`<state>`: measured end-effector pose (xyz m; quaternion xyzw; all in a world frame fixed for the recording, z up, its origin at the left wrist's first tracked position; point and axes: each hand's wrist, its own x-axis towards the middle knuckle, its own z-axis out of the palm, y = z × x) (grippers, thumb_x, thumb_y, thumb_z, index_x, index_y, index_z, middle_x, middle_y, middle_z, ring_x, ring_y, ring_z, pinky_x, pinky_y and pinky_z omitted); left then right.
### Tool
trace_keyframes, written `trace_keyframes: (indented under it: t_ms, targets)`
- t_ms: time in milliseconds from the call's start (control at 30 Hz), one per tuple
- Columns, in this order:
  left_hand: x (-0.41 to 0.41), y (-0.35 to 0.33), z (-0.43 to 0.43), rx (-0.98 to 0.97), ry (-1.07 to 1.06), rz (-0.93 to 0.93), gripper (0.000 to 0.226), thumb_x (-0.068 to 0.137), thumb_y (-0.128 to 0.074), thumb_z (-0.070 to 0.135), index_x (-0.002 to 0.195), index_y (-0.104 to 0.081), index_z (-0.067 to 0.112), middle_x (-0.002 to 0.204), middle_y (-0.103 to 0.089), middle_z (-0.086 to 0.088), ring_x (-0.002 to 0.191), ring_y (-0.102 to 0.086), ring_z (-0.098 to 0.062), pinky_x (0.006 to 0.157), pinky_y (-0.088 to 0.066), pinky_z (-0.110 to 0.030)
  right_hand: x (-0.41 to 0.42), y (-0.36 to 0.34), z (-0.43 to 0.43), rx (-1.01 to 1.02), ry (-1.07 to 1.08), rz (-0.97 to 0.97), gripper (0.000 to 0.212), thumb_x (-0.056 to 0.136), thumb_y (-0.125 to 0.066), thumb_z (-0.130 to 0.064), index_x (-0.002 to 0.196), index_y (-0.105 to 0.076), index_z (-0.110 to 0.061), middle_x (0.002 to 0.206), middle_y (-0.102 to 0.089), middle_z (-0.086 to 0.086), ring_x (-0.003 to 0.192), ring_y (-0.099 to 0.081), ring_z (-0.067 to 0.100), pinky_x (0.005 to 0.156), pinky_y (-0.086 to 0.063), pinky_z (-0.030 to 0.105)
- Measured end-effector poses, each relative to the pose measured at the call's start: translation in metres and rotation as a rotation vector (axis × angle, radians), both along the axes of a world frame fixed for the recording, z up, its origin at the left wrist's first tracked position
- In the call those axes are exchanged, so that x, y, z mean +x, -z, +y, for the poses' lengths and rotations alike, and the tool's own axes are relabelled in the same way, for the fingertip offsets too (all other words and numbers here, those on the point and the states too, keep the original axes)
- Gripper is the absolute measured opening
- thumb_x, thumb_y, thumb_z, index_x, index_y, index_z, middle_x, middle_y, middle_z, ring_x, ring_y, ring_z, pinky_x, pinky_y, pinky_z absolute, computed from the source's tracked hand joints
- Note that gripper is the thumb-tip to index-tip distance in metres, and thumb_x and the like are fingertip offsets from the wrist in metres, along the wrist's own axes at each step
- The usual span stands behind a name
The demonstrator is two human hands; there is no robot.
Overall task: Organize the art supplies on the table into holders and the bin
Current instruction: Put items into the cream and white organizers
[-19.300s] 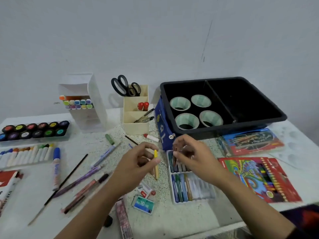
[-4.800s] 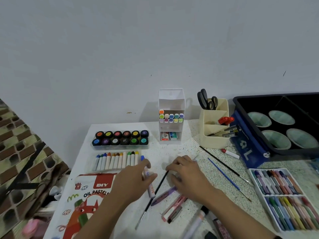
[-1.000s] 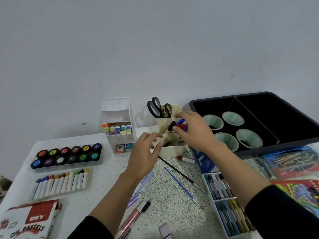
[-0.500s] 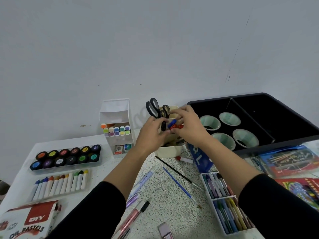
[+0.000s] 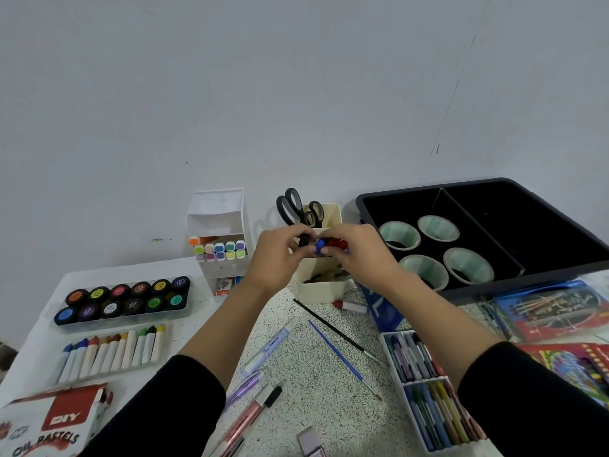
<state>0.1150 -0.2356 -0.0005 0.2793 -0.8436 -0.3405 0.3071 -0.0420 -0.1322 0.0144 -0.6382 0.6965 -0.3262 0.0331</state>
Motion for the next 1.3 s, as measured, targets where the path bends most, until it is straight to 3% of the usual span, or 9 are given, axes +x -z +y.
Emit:
trace_keyframes:
  t_ms: [233, 367, 500, 567, 667, 767, 900, 1100, 1300]
  targets:
    - [0.004, -0.002, -0.003, -0.107, 0.075, -0.181, 0.022, 0.088, -0.074, 0.025, 0.11, -0.073, 0.021, 0.096, -0.074, 0.006, 0.079, -0.064, -0.009, 0.071, -0.043, -0.009, 0.002, 0.003, 0.001, 0.007, 0.032, -0.043, 0.036, 0.086, -0.078, -0.016, 0.121, -0.07, -0.013, 0.108, -0.074, 0.004, 0.101, -0.066, 0.017, 0.094, -0.052, 0.031]
    - [0.009, -0.001, 0.004, -0.091, 0.056, -0.177, 0.038, 0.09, -0.073, 0.019, 0.127, -0.064, 0.022, 0.114, -0.069, 0.005, 0.082, -0.066, -0.006, 0.08, -0.049, -0.022, 0.006, 0.005, 0.009, -0.071, 0.015, -0.138, 0.045, 0.087, -0.073, -0.005, 0.129, -0.064, -0.018, 0.122, -0.068, -0.004, 0.112, -0.061, 0.005, 0.1, -0.047, 0.018]
    - [0.025, 0.0, 0.015, -0.12, -0.003, -0.092, 0.047, 0.092, -0.07, 0.03, 0.136, -0.055, 0.028, 0.124, -0.056, 0.013, 0.079, -0.064, -0.001, 0.077, -0.04, -0.007, 0.014, 0.005, 0.034, -0.232, 0.137, -0.092, 0.022, 0.091, -0.067, -0.009, 0.111, -0.069, -0.016, 0.101, -0.062, -0.008, 0.084, -0.057, 0.002, 0.073, -0.048, 0.017]
    - [0.038, 0.005, 0.024, -0.102, -0.019, -0.02, 0.043, 0.092, -0.07, 0.03, 0.132, -0.055, 0.03, 0.114, -0.054, 0.014, 0.079, -0.063, -0.004, 0.074, -0.044, -0.007, 0.02, 0.007, 0.055, -0.221, 0.151, -0.073, 0.009, 0.091, -0.067, -0.01, 0.098, -0.067, -0.017, 0.087, -0.059, -0.011, 0.072, -0.054, 0.003, 0.064, -0.042, 0.015]
    - [0.059, 0.022, 0.037, -0.125, 0.002, -0.079, 0.022, 0.093, -0.067, 0.031, 0.114, -0.059, 0.029, 0.099, -0.057, 0.014, 0.077, -0.06, -0.003, 0.072, -0.05, -0.017, 0.033, 0.018, 0.076, 0.013, 0.13, -0.004, 0.004, 0.093, -0.064, -0.016, 0.092, -0.062, -0.019, 0.083, -0.061, -0.011, 0.072, -0.057, 0.003, 0.064, -0.051, 0.023]
    - [0.077, 0.044, 0.051, -0.115, 0.055, -0.218, 0.006, 0.095, -0.064, 0.034, 0.1, -0.066, 0.032, 0.092, -0.058, 0.016, 0.077, -0.059, -0.001, 0.074, -0.048, -0.021, 0.04, 0.039, 0.078, 0.27, 0.157, 0.162, 0.013, 0.097, -0.054, -0.02, 0.101, -0.065, -0.013, 0.093, -0.06, 0.0, 0.08, -0.059, 0.017, 0.067, -0.049, 0.03]
    - [0.107, 0.059, 0.066, -0.061, 0.023, -0.254, 0.003, 0.095, -0.063, 0.038, 0.093, -0.065, 0.038, 0.086, -0.061, 0.018, 0.083, -0.059, -0.005, 0.073, -0.048, -0.022, 0.049, 0.06, 0.072, 0.438, 0.21, 0.26, 0.023, 0.096, -0.049, -0.005, 0.115, -0.061, -0.008, 0.102, -0.058, 0.007, 0.086, -0.056, 0.024, 0.065, -0.036, 0.029]
    - [0.153, 0.059, 0.069, 0.014, -0.124, -0.245, 0.014, 0.094, -0.066, 0.029, 0.086, -0.063, 0.04, 0.08, -0.063, 0.016, 0.08, -0.06, -0.007, 0.07, -0.05, -0.024, 0.048, 0.082, 0.069, 0.411, 0.298, 0.308, 0.048, 0.091, -0.057, 0.001, 0.135, -0.054, -0.017, 0.119, -0.057, 0.007, 0.096, -0.063, 0.025, 0.062, -0.037, 0.029]
    - [0.196, 0.06, 0.059, -0.042, -0.282, -0.269, 0.011, 0.093, -0.067, 0.027, 0.098, -0.065, 0.036, 0.089, -0.059, 0.019, 0.086, -0.055, -0.003, 0.076, -0.046, -0.025, 0.068, 0.085, 0.065, 0.289, 0.349, 0.242, 0.026, 0.098, -0.054, -0.01, 0.123, -0.063, -0.009, 0.114, -0.06, 0.01, 0.097, -0.062, 0.031, 0.062, -0.042, 0.032]
